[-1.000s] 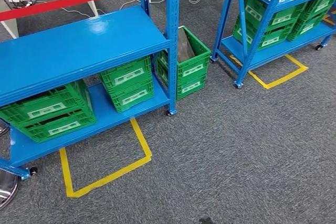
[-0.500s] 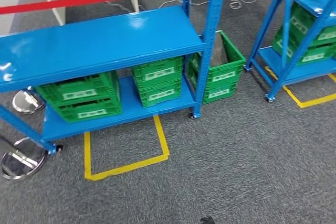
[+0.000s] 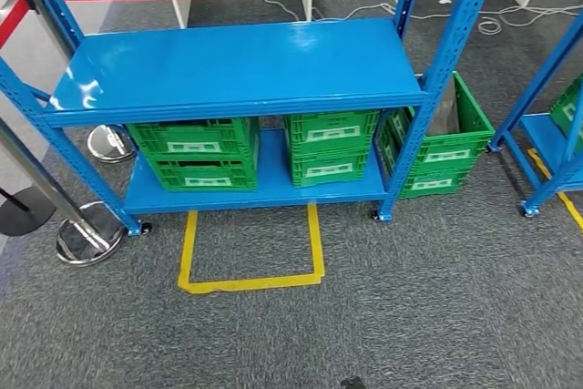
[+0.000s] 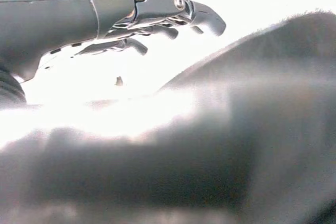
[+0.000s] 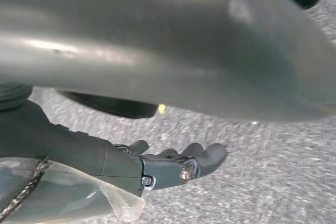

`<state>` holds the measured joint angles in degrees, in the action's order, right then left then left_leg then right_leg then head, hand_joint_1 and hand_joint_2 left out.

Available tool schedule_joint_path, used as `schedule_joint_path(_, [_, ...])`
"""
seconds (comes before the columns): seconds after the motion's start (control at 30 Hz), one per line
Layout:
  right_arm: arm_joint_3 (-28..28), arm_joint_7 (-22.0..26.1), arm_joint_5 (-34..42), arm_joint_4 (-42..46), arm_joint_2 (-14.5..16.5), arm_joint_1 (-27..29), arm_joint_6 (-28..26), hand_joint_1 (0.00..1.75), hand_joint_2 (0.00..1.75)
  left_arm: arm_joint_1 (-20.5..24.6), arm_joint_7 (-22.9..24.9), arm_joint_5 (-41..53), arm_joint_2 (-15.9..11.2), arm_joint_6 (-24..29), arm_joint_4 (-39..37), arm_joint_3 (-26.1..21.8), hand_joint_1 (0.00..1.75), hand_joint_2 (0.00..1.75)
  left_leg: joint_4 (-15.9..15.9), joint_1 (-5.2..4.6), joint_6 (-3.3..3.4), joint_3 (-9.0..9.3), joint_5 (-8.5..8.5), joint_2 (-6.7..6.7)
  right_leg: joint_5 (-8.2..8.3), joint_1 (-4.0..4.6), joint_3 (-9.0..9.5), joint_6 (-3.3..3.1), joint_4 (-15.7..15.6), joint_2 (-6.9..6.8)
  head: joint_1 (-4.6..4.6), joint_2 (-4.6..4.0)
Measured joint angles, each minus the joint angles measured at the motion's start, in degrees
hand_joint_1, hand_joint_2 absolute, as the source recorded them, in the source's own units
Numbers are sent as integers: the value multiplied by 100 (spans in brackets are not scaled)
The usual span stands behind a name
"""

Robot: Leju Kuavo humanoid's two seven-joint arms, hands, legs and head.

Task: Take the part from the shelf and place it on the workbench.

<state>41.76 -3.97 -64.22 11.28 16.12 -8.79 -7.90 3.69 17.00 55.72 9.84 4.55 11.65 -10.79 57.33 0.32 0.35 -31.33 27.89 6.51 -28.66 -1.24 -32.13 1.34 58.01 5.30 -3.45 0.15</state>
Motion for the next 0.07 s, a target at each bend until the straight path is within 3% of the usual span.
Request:
schedule_joint_path(0.03, [-11,1,-11,0,2,-5,-6,0,0,-4,-22,-192,4,80,0,-116,0,131,-1,15,-37,-20,-7,65,-7,3,24,-26,-16,-57,-3,0])
schedule_joint_path(0.07, [-17,0,-18,0,2,-7,-8,0,0,-9,-32,-290,7,123,0,-172,0,116,-7,25,-58,-27,-11,92,-8,9,24,-38,-15,-80,-3,0])
